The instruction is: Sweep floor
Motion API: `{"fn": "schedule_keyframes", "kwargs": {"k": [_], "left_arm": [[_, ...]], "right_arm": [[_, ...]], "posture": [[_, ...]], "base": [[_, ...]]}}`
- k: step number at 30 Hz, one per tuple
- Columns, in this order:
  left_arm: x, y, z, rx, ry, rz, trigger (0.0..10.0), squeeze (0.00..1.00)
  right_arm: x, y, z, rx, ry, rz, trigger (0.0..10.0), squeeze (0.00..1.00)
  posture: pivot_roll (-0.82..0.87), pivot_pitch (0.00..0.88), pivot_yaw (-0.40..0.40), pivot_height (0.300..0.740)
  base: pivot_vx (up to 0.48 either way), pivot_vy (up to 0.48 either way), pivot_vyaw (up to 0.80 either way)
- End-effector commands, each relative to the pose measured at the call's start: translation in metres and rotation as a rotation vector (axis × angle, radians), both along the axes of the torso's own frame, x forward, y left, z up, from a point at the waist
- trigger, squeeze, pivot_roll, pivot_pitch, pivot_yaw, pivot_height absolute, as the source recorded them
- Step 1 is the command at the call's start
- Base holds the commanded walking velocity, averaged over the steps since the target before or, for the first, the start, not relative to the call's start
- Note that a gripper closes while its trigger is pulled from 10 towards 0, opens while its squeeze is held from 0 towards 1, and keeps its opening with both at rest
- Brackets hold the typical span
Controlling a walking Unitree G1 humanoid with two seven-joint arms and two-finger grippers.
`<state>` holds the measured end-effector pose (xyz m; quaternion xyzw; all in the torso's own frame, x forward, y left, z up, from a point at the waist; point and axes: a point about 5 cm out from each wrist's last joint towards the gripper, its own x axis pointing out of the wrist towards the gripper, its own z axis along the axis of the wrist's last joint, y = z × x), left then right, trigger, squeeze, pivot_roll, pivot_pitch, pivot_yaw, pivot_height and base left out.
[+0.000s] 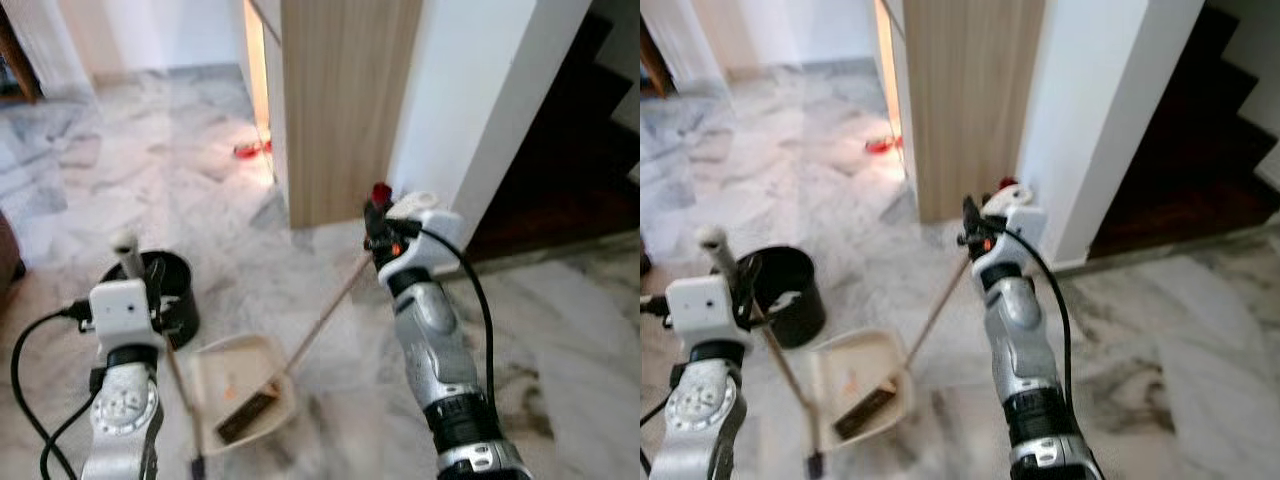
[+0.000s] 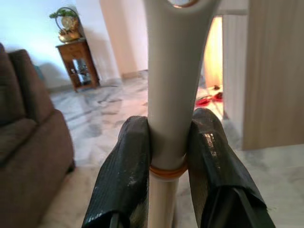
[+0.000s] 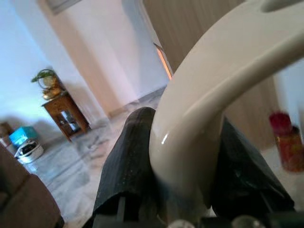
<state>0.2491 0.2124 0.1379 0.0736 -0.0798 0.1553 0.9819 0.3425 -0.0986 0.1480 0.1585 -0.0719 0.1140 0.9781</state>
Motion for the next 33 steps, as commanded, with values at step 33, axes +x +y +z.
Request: {"fn": "schedule_keyframes", "kwargs": {"k": [33], "left_arm": [[-0.0011, -0.0079, 0.0115, 0.033, -0.062, -0.009, 10.0, 0.00]], "right_arm": [[0.0032, -0.0057, 0.0178, 0.012, -0.066, -0.014, 10.0, 0.00]], "posture": [[0.07, 0.072, 0.006, 0.740]], "base": [[0.000, 0.280, 0.10]]}}
